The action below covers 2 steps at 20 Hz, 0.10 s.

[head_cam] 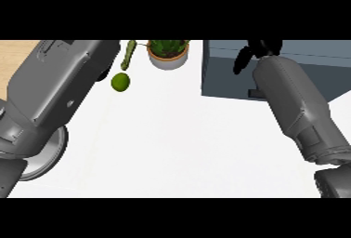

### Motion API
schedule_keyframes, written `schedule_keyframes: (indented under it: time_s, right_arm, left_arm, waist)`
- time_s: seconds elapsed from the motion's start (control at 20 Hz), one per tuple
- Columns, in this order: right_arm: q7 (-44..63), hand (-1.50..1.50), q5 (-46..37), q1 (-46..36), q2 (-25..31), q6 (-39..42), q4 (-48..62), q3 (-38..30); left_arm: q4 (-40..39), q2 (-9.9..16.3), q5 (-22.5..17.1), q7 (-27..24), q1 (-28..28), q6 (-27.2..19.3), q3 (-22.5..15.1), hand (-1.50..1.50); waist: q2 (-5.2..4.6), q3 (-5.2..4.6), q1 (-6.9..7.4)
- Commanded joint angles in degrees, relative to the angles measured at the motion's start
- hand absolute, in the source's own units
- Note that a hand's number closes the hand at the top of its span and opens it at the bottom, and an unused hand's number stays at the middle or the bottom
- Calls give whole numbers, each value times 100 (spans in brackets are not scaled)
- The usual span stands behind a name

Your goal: Pick up the can, place it into the drawer and close the drawer

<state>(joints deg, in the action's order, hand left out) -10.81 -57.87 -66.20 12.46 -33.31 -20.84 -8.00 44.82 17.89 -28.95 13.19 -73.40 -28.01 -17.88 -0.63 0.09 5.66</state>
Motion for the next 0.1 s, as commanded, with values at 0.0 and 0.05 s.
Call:
schedule_keyframes:
  time_s: [0.0, 0.05]
  right_arm:
    - [-159, -150, 446, -364, -234, -307, -40, -415]
    - [-257, -150, 481, -571, -106, -97, -18, -451]
  left_arm:
    - [503, 79, -3, 211, 238, -60, -48, -150]
    - [485, 185, 24, 173, 274, -28, -16, -150]
  waist:
    - [-4, 2, 124]
    - [-36, 0, 87]
